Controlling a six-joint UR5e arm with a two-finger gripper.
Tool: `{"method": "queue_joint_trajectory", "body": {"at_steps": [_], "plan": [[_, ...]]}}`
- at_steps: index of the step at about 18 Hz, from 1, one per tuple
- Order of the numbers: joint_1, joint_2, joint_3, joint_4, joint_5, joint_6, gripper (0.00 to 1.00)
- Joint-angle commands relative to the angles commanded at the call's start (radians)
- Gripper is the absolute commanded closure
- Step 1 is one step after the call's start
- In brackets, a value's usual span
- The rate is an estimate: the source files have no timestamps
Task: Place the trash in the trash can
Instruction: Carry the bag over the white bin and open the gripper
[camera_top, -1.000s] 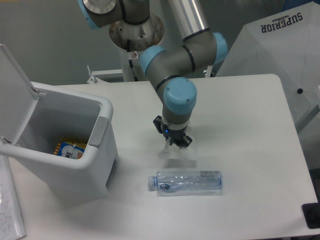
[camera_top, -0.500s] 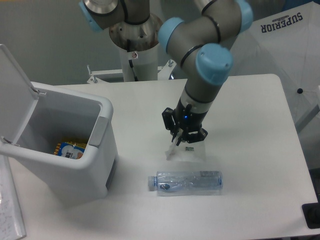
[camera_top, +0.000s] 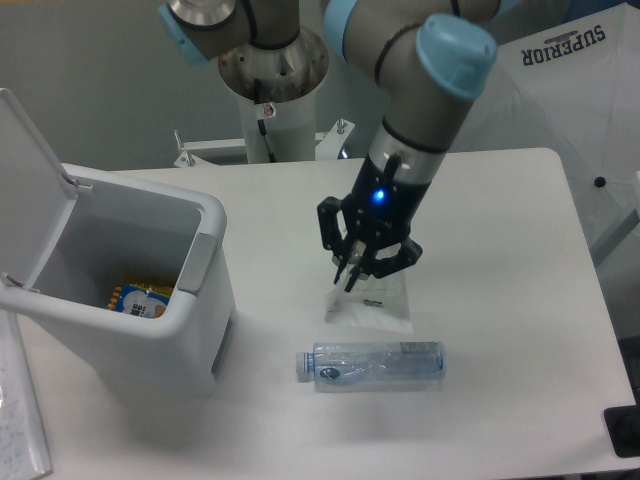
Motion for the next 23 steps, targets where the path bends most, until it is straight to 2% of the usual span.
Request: {"method": "queue_joint_trajectory", "body": {"at_steps": [5, 6, 9, 12, 15, 16, 17, 18, 20, 23], "plan": [[-0.021, 0.051, 0.045, 0.005, -0.158, -0.133, 1.00], [-0.040, 0.066, 0.039, 0.005, -0.180, -0.153, 1.00], [-0.165, 0.087, 0.005, 0.005, -0.177, -0.213, 1.00], [-0.216, 0.100, -0.029, 0.023, -0.177, -0.252, 1.00], [-0.258, 0.104, -0.064, 0.037, -0.175, -0.247, 0.92], [-0.258, 0.110, -0.079, 0.040, -0.175, -0.241, 0.76], [-0.258, 0.114, -0.092, 0.052, -0.175, -0.238, 0.37], [-0.259, 0.115, -0.106, 0.075, -0.175, -0.238, 0.02], [-0.259, 0.127, -0.135, 0.123, -0.175, -0.247, 0.00], [-0.259, 0.126, -0.135, 0.130, -0.172, -0.250, 0.00]]}}
